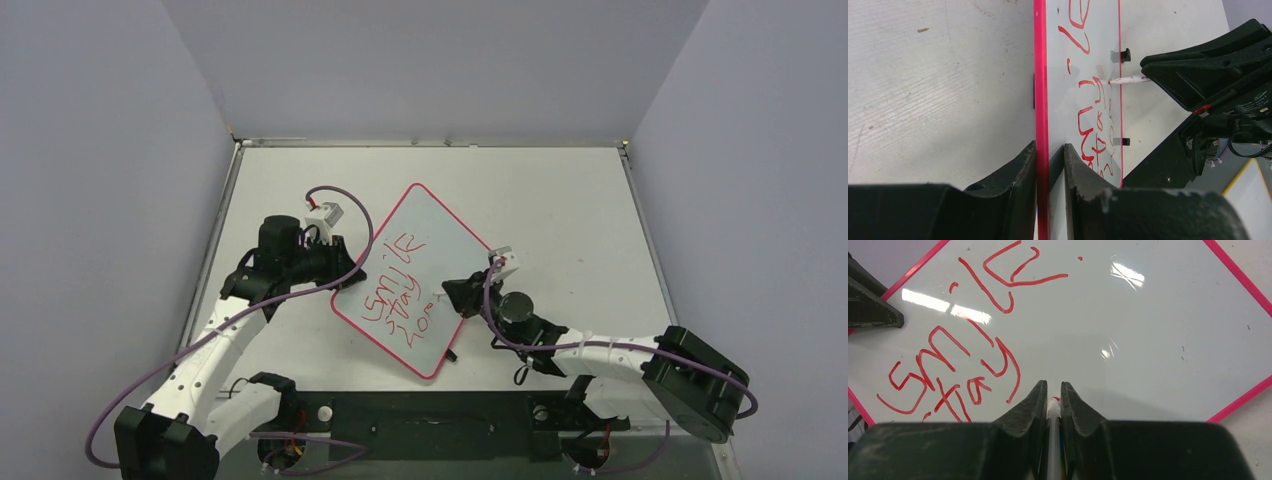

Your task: Write a sentence on the whiteboard

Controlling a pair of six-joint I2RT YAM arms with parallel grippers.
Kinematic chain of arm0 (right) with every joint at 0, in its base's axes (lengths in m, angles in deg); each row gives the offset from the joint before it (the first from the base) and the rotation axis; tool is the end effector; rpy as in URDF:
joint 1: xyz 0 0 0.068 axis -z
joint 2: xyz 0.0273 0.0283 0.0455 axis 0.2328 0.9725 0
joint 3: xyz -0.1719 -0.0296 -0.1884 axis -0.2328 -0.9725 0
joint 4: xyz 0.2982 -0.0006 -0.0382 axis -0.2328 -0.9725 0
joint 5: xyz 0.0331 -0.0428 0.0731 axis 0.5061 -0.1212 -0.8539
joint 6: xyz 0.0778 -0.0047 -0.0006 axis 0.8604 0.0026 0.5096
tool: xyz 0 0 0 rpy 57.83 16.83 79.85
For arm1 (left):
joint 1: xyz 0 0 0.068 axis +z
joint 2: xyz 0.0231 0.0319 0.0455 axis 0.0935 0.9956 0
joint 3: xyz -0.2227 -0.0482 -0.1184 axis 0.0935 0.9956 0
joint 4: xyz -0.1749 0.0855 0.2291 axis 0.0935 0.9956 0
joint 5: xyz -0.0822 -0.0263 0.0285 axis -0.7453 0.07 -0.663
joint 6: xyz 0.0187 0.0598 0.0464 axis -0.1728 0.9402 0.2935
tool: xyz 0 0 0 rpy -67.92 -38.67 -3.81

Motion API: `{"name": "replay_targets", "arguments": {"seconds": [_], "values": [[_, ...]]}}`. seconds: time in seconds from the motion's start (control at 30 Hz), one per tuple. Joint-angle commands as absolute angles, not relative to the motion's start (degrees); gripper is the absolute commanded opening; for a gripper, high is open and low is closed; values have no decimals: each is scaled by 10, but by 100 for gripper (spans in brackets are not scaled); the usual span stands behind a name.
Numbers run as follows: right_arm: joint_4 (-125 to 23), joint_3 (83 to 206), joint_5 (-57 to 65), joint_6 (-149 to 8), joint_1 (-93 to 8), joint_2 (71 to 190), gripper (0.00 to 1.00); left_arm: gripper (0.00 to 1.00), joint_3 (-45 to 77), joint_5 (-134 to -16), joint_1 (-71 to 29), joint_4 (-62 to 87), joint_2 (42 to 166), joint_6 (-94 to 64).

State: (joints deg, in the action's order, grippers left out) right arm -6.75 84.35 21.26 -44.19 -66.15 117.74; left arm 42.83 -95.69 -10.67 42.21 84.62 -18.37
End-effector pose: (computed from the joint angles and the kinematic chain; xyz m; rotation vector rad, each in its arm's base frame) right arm 0.1828 0.2217 0.1302 -0.1791 1.8111 0.9493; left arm 0.2588 -0.1077 0.2422 0.2968 2.2570 -0.8543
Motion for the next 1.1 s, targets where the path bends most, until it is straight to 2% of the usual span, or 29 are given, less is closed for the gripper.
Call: {"name": "replay_targets", "arguments": {"seconds": [0.0, 0.37, 0.8, 1.07], "values": [[-77, 825, 196, -424, -673, 1172, 0, 0, 428, -949, -106, 401, 834, -157], [-97, 806, 201, -393, -673, 1188, 0, 0, 428, -948, -106, 401, 834, -157], [-171, 784, 234, -393, -667, 1129, 0, 0, 427, -948, -105, 402, 834, -156], [-189, 803, 261, -404, -647, 1144, 0, 0, 429, -949, -105, 402, 833, -156]]}}
